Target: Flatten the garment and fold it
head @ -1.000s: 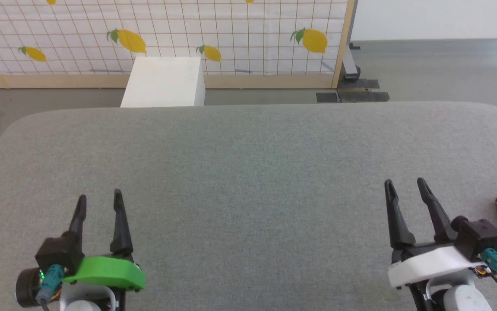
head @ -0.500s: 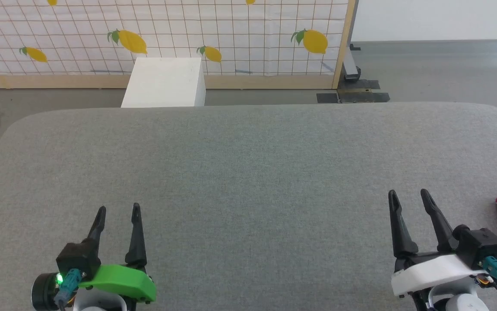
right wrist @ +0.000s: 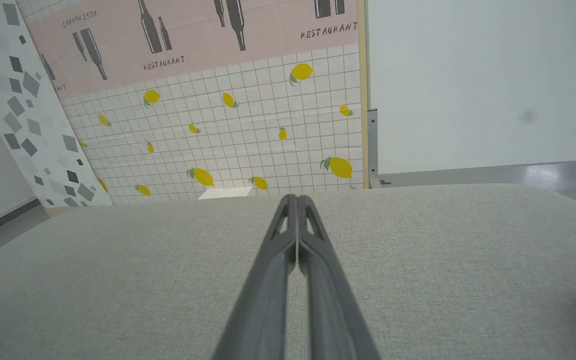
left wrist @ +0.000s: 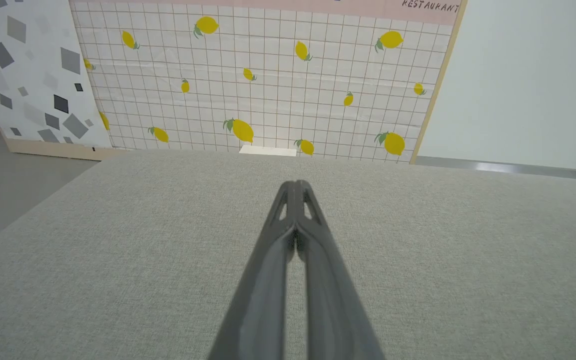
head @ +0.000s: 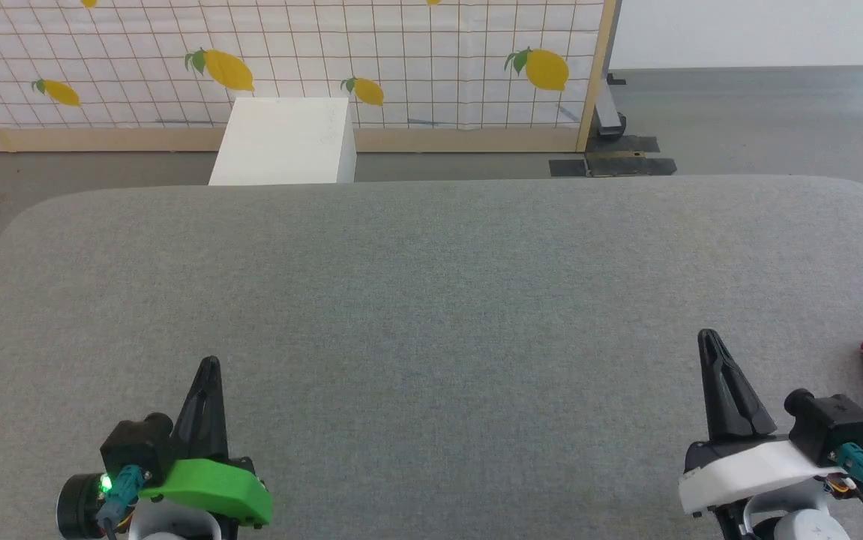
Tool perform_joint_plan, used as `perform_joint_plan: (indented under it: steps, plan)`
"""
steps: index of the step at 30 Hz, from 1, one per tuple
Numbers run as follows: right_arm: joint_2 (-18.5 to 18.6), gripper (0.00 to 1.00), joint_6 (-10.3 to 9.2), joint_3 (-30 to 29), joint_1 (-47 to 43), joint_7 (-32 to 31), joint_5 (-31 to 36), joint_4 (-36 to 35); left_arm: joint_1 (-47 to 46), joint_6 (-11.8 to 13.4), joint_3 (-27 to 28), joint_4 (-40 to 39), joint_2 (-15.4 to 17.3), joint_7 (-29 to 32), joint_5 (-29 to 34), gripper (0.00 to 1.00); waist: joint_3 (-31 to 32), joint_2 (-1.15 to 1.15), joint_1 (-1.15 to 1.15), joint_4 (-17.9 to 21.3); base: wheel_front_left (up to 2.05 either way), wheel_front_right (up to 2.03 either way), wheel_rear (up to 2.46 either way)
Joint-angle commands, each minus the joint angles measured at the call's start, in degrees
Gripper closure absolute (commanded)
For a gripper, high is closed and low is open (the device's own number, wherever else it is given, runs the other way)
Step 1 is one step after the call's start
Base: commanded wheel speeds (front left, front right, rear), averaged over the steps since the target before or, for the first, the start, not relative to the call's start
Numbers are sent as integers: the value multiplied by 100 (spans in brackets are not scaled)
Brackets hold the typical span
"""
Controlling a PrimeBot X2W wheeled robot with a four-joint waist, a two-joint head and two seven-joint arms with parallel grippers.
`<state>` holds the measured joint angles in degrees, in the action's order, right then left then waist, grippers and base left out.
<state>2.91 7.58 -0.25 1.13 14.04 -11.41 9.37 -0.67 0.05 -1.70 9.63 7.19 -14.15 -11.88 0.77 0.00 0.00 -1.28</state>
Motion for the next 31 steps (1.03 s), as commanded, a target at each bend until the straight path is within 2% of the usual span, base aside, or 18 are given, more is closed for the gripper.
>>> perform_joint_plan:
  steps: [1, 31]
  plan:
    - [0, 100, -1, 0, -7, -36, 53, -44, 4, 0, 8, -43, -27, 40, 74, 100, -1, 0, 0, 2, 0, 0, 0]
    - [-1, 100, -3, 6, -34, -382, 328, -270, 20, -1, 49, -275, -129, 388, 355, 100, -20, 0, 0, 34, 0, 0, 0]
